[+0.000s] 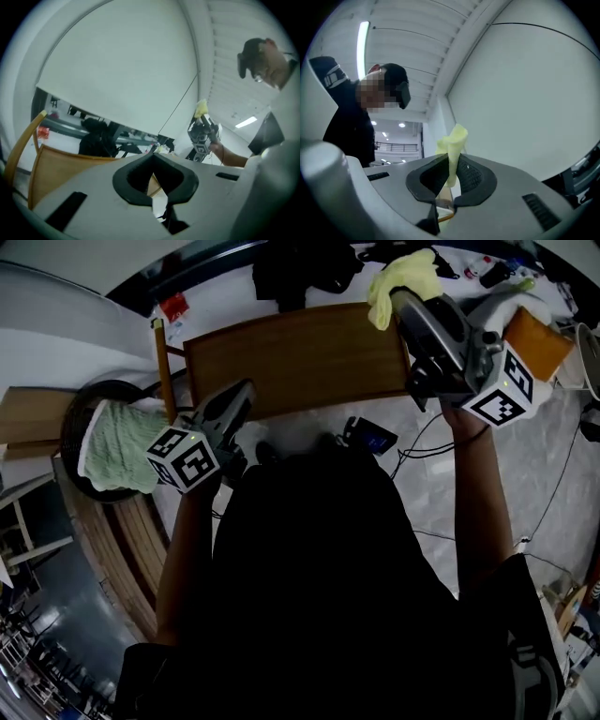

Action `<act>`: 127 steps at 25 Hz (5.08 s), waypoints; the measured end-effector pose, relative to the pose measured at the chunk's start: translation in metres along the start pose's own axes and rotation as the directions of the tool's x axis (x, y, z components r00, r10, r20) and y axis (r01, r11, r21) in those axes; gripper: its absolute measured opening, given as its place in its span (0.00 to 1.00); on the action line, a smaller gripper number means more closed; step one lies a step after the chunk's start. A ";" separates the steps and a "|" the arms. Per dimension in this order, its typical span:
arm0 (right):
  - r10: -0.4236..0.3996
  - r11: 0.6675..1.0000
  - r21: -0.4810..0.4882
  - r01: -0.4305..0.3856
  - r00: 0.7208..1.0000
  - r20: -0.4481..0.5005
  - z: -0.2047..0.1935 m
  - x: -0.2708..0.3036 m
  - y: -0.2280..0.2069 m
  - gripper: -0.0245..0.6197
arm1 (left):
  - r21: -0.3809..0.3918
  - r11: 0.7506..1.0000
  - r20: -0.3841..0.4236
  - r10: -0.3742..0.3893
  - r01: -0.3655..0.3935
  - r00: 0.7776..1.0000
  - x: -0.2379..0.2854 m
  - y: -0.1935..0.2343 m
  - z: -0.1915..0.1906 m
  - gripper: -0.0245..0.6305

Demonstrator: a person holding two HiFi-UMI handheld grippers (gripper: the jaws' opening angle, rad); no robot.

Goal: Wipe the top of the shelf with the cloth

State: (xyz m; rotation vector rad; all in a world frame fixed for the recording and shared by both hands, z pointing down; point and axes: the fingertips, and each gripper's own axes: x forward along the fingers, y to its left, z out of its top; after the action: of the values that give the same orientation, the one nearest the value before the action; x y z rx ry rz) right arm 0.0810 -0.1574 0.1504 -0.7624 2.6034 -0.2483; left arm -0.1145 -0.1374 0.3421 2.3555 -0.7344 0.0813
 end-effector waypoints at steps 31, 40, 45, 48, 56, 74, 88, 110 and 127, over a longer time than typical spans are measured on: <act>0.294 0.930 0.222 -0.293 0.955 0.031 -0.053 -0.024 0.076 0.11 | 0.336 0.888 0.133 -0.375 0.314 0.918 -0.025 -0.153 0.050 0.05; 0.269 0.938 0.228 -0.263 0.963 0.003 -0.068 -0.037 0.082 0.11 | 0.298 0.908 0.045 -0.321 0.294 0.946 -0.031 -0.145 0.020 0.05; 0.231 0.958 0.188 -0.217 0.971 -0.056 -0.079 -0.044 0.119 0.11 | 0.282 0.896 0.050 -0.370 0.342 0.928 -0.052 -0.157 0.008 0.05; 0.211 0.964 0.181 -0.193 0.974 -0.088 -0.082 -0.053 0.150 0.11 | 0.281 0.884 0.068 -0.406 0.373 0.912 -0.072 -0.176 -0.004 0.05; 0.186 0.962 0.233 -0.145 0.969 -0.164 -0.117 -0.090 0.251 0.11 | 0.252 0.881 0.005 -0.414 0.399 0.910 -0.140 -0.225 -0.093 0.06; 0.219 0.951 0.261 -0.167 0.958 -0.186 -0.099 -0.197 0.307 0.11 | 0.260 0.914 0.021 -0.329 0.313 0.944 -0.158 -0.316 -0.149 0.05; 0.237 0.919 0.352 -0.179 0.963 -0.129 -0.085 -0.328 0.313 0.11 | 0.181 0.947 -0.052 -0.259 0.264 0.965 -0.094 -0.414 -0.232 0.06; 0.217 0.955 0.253 -0.157 0.948 -0.231 -0.129 -0.279 0.421 0.11 | 0.253 0.917 -0.016 -0.315 0.308 0.949 -0.188 -0.412 -0.253 0.06; 0.110 0.981 0.179 -0.068 0.965 -0.237 -0.155 -0.257 0.474 0.11 | 0.271 0.876 -0.039 -0.403 0.398 0.914 -0.258 -0.389 -0.264 0.06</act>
State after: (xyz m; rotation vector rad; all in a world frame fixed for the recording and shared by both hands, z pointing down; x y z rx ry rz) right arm -0.0158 0.3870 0.2438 -0.5843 2.7930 -0.5622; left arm -0.0921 0.3918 0.2610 2.7303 -0.2366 -0.0211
